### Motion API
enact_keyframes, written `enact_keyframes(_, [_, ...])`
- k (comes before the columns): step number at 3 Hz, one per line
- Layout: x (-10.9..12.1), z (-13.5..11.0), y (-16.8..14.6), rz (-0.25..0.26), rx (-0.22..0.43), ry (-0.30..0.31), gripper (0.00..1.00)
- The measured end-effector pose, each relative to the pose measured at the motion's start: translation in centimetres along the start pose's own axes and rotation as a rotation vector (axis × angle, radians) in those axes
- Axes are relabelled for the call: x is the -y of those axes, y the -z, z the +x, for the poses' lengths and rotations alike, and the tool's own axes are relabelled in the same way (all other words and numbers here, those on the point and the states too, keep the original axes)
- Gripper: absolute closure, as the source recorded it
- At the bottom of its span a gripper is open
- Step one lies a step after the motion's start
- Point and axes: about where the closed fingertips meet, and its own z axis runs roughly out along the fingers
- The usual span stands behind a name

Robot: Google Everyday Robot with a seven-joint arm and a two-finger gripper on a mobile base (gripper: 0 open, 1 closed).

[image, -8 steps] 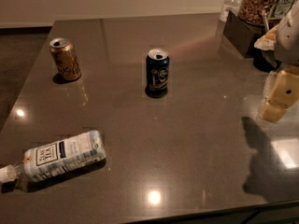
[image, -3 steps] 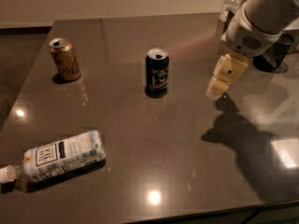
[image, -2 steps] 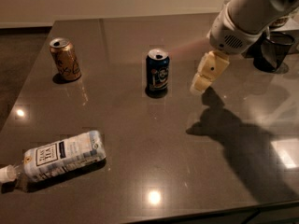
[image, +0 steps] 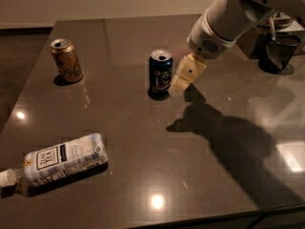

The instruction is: Move pepsi can near blue plastic bottle

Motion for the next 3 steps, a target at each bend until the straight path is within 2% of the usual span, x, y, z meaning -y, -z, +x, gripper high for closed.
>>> enact_keyframes(2, [-0.2, -2.3, -2.5, -0.038, 0.046, 0.008, 0.0])
enact_keyframes(3, [0.3, -2.8, -3.5, -0.041, 0.058, 0.011, 0.0])
